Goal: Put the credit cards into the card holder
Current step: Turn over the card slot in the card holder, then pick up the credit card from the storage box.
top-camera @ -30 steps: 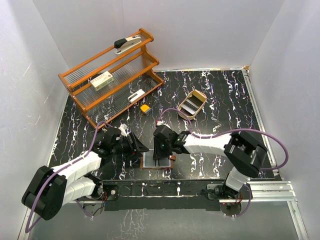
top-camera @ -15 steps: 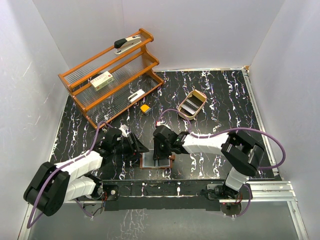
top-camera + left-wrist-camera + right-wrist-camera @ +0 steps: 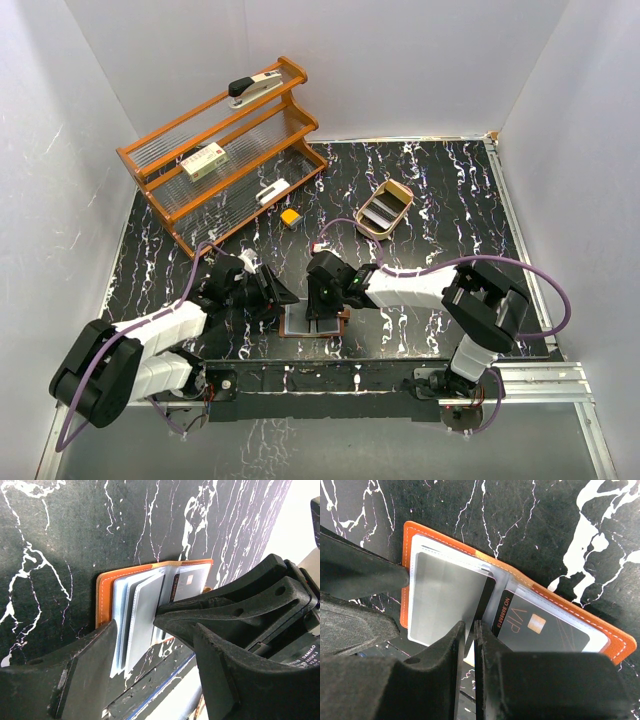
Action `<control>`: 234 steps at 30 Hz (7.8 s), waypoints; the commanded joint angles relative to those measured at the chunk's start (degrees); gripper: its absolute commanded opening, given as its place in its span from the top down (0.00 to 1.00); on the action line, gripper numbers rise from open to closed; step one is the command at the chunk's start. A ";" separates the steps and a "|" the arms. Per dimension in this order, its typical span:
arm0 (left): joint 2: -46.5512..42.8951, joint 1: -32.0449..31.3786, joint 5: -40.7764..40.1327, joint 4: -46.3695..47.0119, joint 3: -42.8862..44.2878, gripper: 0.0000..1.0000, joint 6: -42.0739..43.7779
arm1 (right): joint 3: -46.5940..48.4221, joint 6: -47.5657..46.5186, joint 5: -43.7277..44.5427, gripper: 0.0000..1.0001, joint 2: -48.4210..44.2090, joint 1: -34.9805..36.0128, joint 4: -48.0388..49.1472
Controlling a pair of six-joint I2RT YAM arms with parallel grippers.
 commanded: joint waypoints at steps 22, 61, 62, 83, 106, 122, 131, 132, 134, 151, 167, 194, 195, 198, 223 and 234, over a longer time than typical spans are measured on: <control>-2.21 0.34 6.51 7.37 -0.48 0.40 -6.07 | -0.99 -0.99 -0.21 0.87 0.08 0.32 2.14; 1.93 -7.71 4.08 11.42 3.33 0.40 -9.63 | -15.73 -1.93 9.17 0.77 -14.37 0.27 12.50; 2.08 -8.14 3.77 11.53 3.58 0.40 -9.73 | -16.34 -1.84 9.64 0.78 -15.22 0.26 12.53; 11.38 -16.74 0.12 17.80 8.95 0.40 -10.81 | -14.54 9.26 29.05 0.63 -30.36 0.18 -18.45; 19.91 -24.42 -1.98 23.52 14.02 0.41 -10.22 | -24.14 12.53 20.12 0.66 -31.61 -1.77 -5.44; 9.07 -22.86 -11.19 5.56 13.26 0.43 -6.32 | -17.97 3.52 17.51 0.65 -20.76 -3.79 3.65; -2.88 -11.30 -11.66 -14.90 12.95 0.43 -1.15 | -12.66 -5.61 20.25 0.57 -27.49 -6.44 -5.56; -3.60 -10.15 -11.26 -16.24 12.77 0.43 -0.52 | -11.31 -6.96 21.03 0.56 -27.39 -6.58 -6.68; -4.75 -8.52 -10.89 -19.00 12.84 0.43 0.93 | -8.28 -10.27 22.94 0.55 -26.59 -7.03 -9.59; -1.36 -7.71 -9.73 -26.92 10.24 0.43 7.71 | 21.79 -39.65 31.24 0.45 -3.02 -24.64 -17.56; 5.75 -7.75 -3.42 -14.56 8.80 0.62 8.37 | 43.89 -55.82 40.59 0.41 20.49 -34.82 -18.38; 7.61 -7.69 -3.90 -17.32 12.39 0.54 9.63 | 55.01 -62.99 34.71 0.58 31.52 -40.60 -19.39; 7.61 -7.67 -3.83 -17.20 12.32 0.54 9.63 | 55.07 -62.95 34.70 0.59 31.43 -40.64 -19.31; 7.62 -7.73 -3.81 -17.10 12.21 0.54 9.63 | 55.21 -63.08 34.79 0.62 31.03 -40.60 -19.16; 7.11 -7.71 -3.73 -17.13 11.76 0.54 9.63 | 56.84 -63.78 34.08 0.77 29.94 -40.72 -19.43; 6.05 -7.73 -3.64 -16.77 11.04 0.53 9.19 | 57.55 -60.69 30.43 0.92 29.07 -40.74 -24.05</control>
